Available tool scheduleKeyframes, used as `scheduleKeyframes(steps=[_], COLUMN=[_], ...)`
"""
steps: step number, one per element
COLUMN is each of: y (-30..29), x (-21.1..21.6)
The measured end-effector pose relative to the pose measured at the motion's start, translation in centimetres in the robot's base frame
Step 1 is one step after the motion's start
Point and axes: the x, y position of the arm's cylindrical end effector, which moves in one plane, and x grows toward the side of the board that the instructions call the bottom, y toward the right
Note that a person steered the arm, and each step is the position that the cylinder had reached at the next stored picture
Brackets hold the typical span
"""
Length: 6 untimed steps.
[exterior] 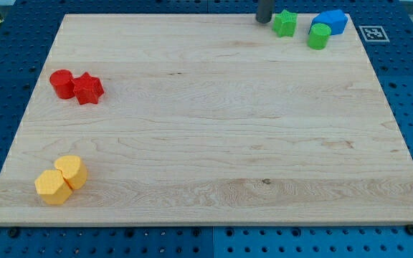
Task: Move the green star closer to the blue triangle
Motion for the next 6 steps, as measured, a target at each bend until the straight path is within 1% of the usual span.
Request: scheduleKeyframes(steps=[2,5,6], y=[-0.2,4.4,2.7], x=[1.3,1.4,2.0])
